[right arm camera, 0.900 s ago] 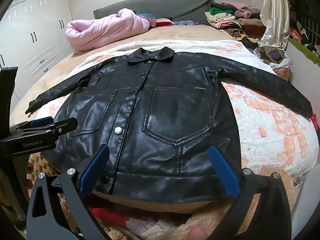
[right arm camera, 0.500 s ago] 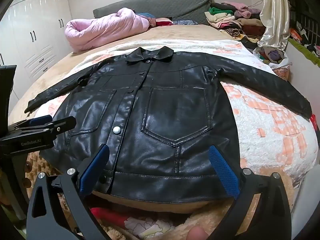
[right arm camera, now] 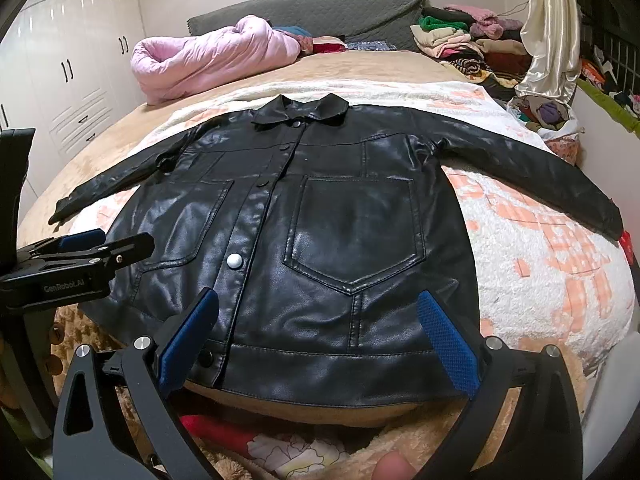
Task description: Fold large clothes
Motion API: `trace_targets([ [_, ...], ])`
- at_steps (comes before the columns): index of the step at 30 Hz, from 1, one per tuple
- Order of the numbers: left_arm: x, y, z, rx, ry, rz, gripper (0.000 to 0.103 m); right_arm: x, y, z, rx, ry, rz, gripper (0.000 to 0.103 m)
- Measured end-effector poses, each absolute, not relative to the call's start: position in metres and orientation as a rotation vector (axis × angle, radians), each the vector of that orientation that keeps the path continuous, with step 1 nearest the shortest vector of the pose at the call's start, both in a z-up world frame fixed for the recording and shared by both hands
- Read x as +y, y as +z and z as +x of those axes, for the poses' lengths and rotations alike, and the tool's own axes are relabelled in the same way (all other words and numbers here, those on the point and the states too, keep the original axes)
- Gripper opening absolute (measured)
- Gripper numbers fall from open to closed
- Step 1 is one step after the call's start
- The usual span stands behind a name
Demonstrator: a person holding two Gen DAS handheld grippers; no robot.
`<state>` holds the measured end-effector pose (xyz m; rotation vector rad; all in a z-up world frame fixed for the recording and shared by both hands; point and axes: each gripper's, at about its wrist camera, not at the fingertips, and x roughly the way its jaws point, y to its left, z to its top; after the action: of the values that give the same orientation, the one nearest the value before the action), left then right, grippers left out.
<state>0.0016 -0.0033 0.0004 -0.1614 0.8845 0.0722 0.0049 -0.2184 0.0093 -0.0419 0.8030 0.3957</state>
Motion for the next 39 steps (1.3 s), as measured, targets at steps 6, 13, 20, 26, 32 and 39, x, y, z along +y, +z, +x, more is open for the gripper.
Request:
trace_targets([
  [6, -0.0033, 0.0006, 0.0018, 0.883, 0.073, -0.162, 0.094, -0.2159, 0.0082, 0.0047, 0.808, 0.395, -0.057, 0.099],
  [13, -0.0024, 0.0008, 0.0028, 0.883, 0.074, -0.16, 0.094, -0.2156, 0.0082, 0.0042, 0.807, 0.395, -0.059, 0.099],
  [20, -0.0049, 0.0015, 0.0026, 0.881, 0.075, -0.157, 0.094, -0.215, 0.0088, 0.0038, 0.804, 0.397, -0.059, 0.099],
  [26, -0.0052, 0.0015, 0.0025, 0.881, 0.072, -0.154, 0.094, -0.2149, 0.0087, 0.0032, 0.803, 0.396, -0.06, 0.099],
  [32, -0.0055, 0.0024, 0.0025, 0.88, 0.072, -0.154, 0.094, -0.215, 0.0086, 0.003, 0.802, 0.393, -0.061, 0.099],
  [39, -0.0021, 0.0055, 0.0021, 0.877, 0.061, -0.156, 0.094, -0.2152, 0.0083, 0.0037, 0.801, 0.391, -0.059, 0.099],
])
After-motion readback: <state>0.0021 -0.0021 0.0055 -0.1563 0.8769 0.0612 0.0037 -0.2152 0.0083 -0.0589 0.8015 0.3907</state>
